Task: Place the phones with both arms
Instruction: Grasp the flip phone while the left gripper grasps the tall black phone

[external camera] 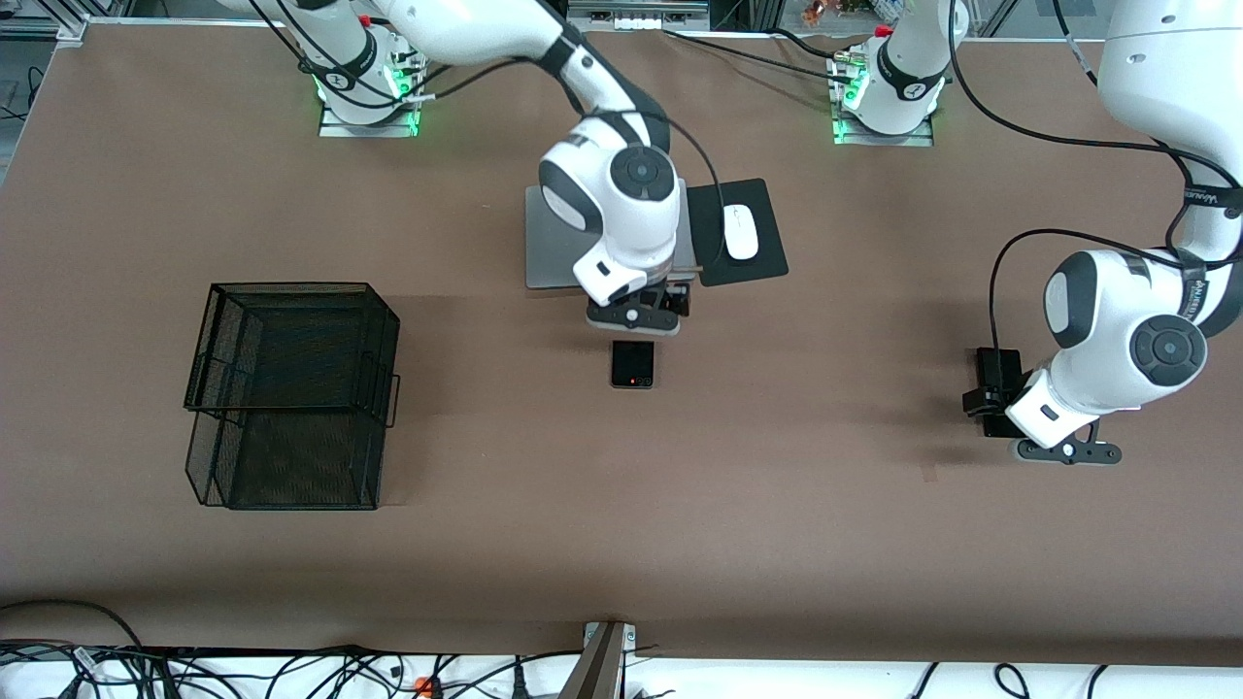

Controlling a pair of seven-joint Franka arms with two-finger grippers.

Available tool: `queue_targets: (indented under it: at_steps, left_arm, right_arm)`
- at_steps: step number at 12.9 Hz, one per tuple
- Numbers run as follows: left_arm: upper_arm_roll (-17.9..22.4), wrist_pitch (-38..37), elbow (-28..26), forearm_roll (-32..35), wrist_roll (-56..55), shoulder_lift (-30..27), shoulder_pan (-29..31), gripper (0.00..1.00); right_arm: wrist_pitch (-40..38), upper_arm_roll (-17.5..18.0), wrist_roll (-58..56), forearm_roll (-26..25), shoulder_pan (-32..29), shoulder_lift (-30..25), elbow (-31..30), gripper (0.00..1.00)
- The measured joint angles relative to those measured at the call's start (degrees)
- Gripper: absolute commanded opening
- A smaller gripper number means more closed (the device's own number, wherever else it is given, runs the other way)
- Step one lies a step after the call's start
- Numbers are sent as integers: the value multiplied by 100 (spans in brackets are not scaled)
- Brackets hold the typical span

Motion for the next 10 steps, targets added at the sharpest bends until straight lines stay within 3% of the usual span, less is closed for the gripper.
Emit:
queue_targets:
  at_steps: [5,10]
  left_arm:
    - [-1,382,-389,0,146,120,320,100]
    - [0,486,-422,0,135,494,557,100]
  right_arm:
    - [713,-279,-23,-123,-113,501,10,100]
    - [1039,-289,-37,-123,-147,593,40,100]
